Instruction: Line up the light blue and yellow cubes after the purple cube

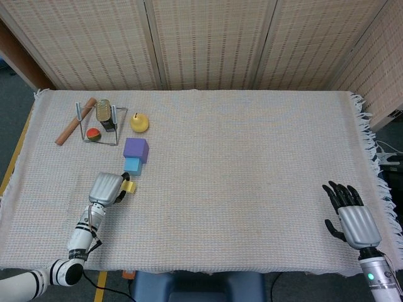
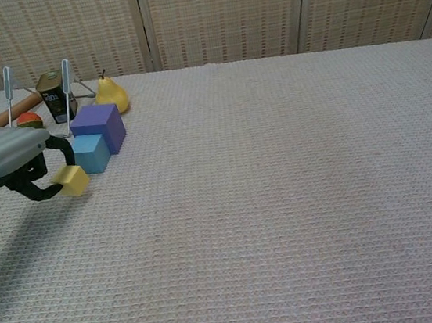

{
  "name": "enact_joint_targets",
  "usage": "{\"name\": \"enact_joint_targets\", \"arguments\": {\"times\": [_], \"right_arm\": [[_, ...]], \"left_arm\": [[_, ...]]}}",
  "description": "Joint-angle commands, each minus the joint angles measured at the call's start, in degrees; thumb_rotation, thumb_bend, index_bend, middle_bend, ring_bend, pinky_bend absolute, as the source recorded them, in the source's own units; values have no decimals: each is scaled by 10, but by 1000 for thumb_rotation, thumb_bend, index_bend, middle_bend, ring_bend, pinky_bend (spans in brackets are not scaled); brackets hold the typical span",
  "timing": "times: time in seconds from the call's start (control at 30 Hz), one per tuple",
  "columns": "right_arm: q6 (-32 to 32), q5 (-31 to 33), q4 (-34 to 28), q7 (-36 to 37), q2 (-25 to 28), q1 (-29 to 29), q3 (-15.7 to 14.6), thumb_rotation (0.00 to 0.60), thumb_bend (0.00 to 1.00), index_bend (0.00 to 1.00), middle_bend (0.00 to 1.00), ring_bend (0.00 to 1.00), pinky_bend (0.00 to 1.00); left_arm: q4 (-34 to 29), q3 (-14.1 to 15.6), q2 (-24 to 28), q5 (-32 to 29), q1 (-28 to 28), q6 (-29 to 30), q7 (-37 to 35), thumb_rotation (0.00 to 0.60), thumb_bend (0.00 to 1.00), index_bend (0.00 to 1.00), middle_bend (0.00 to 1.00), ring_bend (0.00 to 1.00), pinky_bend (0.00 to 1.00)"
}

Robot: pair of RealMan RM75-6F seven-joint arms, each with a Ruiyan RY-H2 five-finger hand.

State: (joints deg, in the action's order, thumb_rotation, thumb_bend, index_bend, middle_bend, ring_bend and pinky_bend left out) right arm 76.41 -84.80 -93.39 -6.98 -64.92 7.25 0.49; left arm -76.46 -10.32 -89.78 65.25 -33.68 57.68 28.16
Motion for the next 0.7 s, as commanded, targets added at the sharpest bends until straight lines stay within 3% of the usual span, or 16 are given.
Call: {"name": "enact_joint_targets", "arguments": {"times": [0.03,0.47,0.7], "right_arm": [[-2,2,1,0,0,1,1,600,131,0,0,0,0],[-5,4,1,1,1,3,1,600,131,0,0,0,0],[-4,4,0,-1,0,3,0,600,131,0,0,0,0]], "left_arm": [[18,-6,-13,-14,-12,-7,10,600,381,472,1000,1000,1000],[39,0,-26,-33,-23,1,34,600,383,458,1000,1000,1000],[47,3,-29,-42,-25,1,34,600,384,394,1000,1000,1000]]}}
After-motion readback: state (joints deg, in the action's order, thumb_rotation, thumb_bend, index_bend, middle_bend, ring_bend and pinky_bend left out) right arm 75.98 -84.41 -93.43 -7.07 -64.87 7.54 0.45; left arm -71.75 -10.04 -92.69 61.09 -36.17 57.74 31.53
